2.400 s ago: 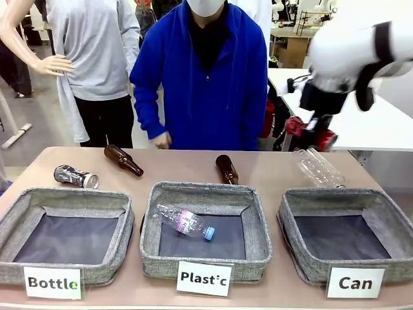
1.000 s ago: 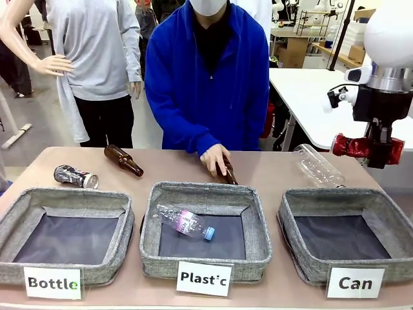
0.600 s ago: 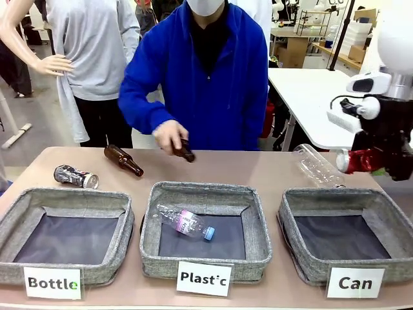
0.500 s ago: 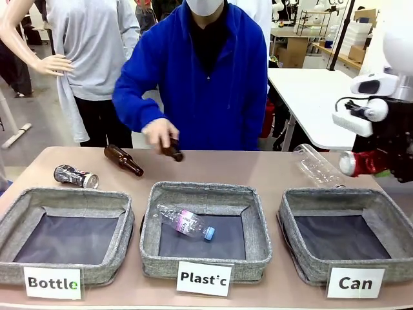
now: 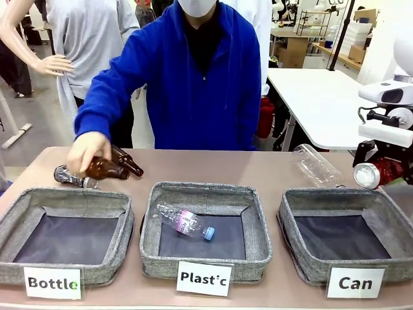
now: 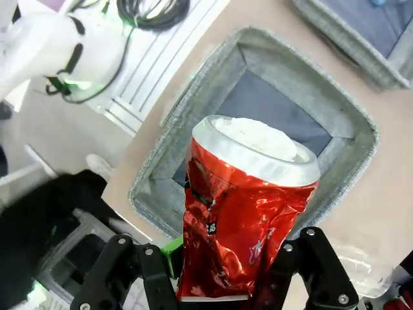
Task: Sort the can waste into the basket.
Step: Pick up the can waste from the table and place it in the right Fabric basket.
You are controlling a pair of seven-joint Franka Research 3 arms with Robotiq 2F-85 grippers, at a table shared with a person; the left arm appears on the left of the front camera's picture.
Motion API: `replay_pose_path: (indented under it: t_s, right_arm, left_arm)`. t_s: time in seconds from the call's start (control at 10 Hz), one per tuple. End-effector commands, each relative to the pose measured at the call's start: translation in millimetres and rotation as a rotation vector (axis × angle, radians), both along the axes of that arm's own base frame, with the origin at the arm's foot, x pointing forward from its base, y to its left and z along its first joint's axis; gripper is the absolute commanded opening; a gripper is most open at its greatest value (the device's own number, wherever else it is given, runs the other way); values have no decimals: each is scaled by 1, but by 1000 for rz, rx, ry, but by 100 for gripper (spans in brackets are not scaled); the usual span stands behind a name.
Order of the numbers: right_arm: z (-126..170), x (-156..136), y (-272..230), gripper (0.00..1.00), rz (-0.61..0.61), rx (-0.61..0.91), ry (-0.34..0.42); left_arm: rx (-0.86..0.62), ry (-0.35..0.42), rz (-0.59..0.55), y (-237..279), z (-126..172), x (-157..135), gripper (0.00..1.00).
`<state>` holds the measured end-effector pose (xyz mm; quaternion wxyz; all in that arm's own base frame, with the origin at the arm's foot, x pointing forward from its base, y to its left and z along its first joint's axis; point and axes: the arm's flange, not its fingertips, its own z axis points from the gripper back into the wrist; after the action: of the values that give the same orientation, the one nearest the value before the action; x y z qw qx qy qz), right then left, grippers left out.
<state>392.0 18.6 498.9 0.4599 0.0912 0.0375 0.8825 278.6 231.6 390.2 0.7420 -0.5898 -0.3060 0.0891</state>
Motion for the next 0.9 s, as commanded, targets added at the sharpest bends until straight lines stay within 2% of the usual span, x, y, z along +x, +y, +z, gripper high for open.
replay_pose_path:
  t_s: [0.0, 0.1, 0.2, 0.3, 0.6, 0.7, 0.8]
  right_arm:
    - [0, 4, -3, 0, -43, 28, 12]
    - [-2, 7, -4, 0, -52, 36, 21]
    - [-3, 9, -5, 0, -52, 42, 24]
    - [-4, 10, -5, 0, -55, 44, 26]
    - [-8, 13, -5, 0, -63, 42, 33]
    - [-8, 12, -5, 12, -66, 41, 28]
    - [-7, 14, -4, 51, -72, 41, 33]
  left_arm:
    - [-48, -95, 44, 25, 33, -14, 100]
    - [-165, -190, 118, 62, 68, -34, 100]
    - [-245, -269, 173, 91, 87, -56, 100]
    - [-297, -310, 209, 109, 96, -70, 100]
    - [-310, -339, 248, 123, 97, -83, 100]
    - [-329, -337, 235, 119, 97, -84, 100]
    - [-317, -335, 228, 116, 97, -81, 100]
